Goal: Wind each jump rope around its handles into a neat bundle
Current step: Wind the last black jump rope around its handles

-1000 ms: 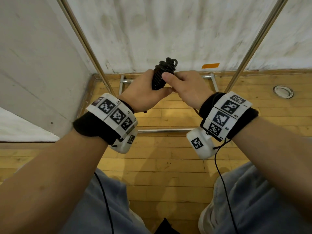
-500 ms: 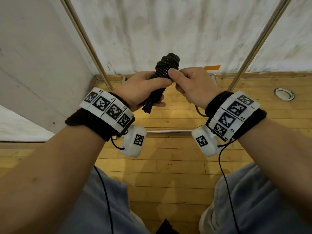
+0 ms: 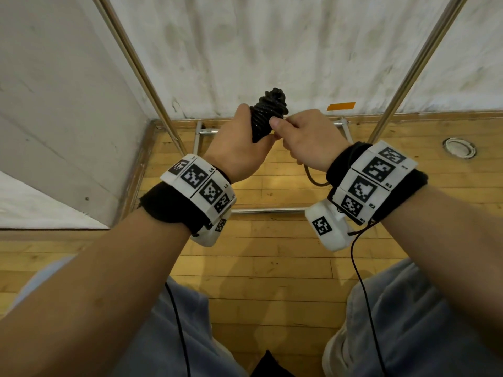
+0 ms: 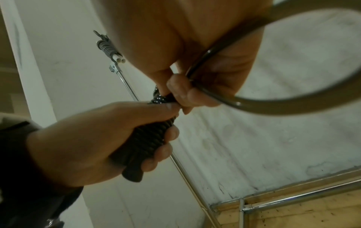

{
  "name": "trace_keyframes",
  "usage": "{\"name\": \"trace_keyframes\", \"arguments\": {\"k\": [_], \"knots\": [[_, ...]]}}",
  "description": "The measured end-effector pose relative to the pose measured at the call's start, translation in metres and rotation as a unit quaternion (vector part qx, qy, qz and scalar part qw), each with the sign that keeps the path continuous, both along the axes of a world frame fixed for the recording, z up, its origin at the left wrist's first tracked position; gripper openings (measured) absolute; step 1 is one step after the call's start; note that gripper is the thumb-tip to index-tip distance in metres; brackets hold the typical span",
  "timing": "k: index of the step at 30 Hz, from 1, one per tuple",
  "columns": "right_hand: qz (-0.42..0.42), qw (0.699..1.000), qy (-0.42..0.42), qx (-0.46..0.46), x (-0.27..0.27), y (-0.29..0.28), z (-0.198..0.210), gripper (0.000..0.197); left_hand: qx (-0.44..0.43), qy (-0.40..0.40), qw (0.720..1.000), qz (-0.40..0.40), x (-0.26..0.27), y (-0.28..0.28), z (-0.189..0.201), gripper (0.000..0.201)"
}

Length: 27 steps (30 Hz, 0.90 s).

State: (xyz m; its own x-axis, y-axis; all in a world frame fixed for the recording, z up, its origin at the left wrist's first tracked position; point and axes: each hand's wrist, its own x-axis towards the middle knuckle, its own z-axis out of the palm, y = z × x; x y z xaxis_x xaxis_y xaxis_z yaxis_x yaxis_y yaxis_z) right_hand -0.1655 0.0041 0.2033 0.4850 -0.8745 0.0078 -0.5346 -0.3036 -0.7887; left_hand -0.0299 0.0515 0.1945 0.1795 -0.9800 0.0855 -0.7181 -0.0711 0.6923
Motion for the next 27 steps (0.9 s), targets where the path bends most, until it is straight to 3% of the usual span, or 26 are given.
{"name": "trace_keyframes", "arguments": {"k": [2,5,7,10,12,20,22,24,25,27], "knots": [[-0.005,1.0,-0.016,-0.004,-0.001,0.001,0.002,0.048,0.01,0.053,0.998,-0.029,0.001,0.001,0.005,0.026],[-0.008,0.999,-0.047,-0.002,-0.002,-0.001,0.005,0.053,0.046,0.222,0.971,-0.077,0.006,0.006,0.015,0.018],[-0.002,0.999,-0.045,0.01,-0.002,-0.002,0.006,0.051,0.032,0.194,0.978,-0.069,0.009,0.008,0.015,0.018],[0.0,0.999,-0.019,0.032,-0.002,-0.003,0.002,0.044,-0.004,0.055,0.998,-0.025,0.008,0.006,0.006,0.025],[0.01,0.999,-0.004,0.033,-0.001,-0.002,0.001,0.039,-0.018,0.029,0.999,-0.008,0.008,0.004,0.001,0.033],[0.001,0.996,-0.085,0.01,0.006,-0.005,0.008,0.048,-0.006,0.134,0.991,-0.004,0.003,-0.001,0.011,0.045],[0.02,0.993,-0.116,0.016,0.003,-0.007,0.012,0.047,0.032,0.222,0.973,-0.055,0.007,-0.002,0.02,0.042],[0.036,0.99,-0.131,0.025,-0.002,-0.011,0.013,0.048,0.08,0.33,0.936,-0.098,0.014,0.0,0.028,0.042],[0.04,0.991,-0.125,0.026,-0.004,-0.012,0.013,0.049,0.093,0.347,0.927,-0.109,0.016,0.001,0.03,0.041],[0.034,0.994,-0.098,0.017,-0.006,-0.012,0.012,0.053,0.087,0.317,0.938,-0.109,0.018,0.003,0.032,0.032]]}}
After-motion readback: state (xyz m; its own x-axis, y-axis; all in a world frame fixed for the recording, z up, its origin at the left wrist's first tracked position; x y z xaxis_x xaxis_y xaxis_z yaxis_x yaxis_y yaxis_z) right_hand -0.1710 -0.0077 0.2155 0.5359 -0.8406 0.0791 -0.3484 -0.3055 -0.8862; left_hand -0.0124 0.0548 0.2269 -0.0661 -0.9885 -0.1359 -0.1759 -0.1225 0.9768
